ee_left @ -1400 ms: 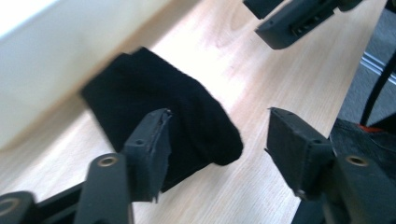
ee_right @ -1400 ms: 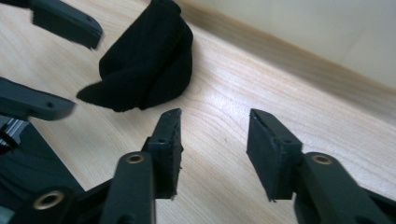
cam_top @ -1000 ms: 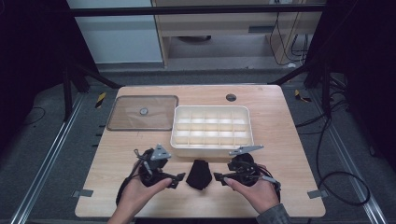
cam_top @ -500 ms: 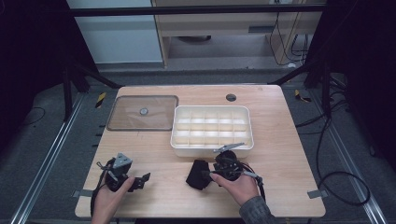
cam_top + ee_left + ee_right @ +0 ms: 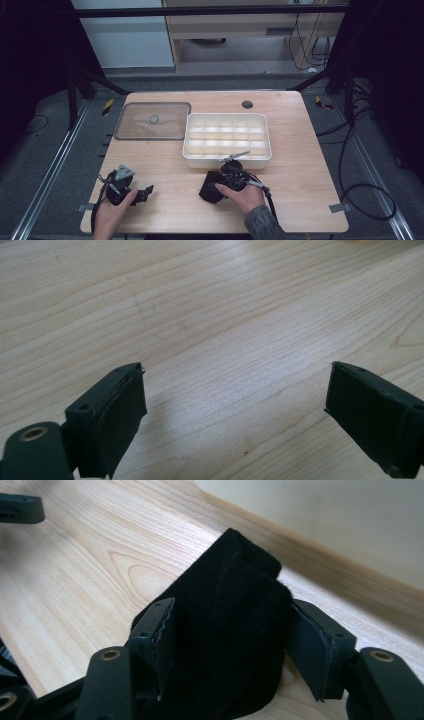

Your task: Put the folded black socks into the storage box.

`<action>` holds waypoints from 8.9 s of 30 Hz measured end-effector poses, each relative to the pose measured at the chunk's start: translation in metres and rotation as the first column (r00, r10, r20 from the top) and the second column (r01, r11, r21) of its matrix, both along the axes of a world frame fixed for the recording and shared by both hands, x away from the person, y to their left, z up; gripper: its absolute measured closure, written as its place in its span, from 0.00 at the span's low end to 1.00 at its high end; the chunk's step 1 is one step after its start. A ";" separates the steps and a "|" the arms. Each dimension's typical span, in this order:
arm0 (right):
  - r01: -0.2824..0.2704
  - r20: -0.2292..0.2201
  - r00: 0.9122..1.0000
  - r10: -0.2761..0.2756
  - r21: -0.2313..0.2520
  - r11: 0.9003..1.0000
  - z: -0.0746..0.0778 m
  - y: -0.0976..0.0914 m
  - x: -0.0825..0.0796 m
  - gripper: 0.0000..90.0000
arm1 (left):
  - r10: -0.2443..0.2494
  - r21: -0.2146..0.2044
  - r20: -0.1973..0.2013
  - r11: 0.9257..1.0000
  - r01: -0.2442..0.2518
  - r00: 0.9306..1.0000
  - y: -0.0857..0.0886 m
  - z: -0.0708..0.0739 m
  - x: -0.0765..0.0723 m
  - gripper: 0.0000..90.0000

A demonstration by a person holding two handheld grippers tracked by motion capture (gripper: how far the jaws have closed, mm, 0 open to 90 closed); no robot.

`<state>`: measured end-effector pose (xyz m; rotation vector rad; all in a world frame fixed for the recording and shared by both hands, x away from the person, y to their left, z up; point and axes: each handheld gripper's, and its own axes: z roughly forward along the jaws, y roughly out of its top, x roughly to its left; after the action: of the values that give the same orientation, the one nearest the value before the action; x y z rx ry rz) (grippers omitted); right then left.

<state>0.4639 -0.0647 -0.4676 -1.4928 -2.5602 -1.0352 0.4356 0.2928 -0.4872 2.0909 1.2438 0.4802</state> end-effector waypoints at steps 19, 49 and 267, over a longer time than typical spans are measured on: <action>-0.011 -0.051 0.999 0.012 0.018 1.000 -0.009 0.004 0.000 0.63 | 0.010 -0.009 -0.013 1.000 -0.010 1.000 0.001 -0.001 0.001 0.08; 0.021 0.108 0.994 -0.023 0.012 1.000 0.052 -0.076 -0.022 0.76 | 0.027 0.010 -0.041 1.000 -0.026 0.999 0.008 -0.013 0.008 0.05; 0.101 0.058 0.995 -0.084 -0.459 0.883 0.042 -0.092 0.088 0.78 | 0.023 0.015 0.043 1.000 -0.024 0.999 0.016 -0.021 0.018 0.00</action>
<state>0.5516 -0.1572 -0.4252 -1.7116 -2.9322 -0.4677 0.4534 0.3090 -0.5086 2.0705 1.2454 0.5438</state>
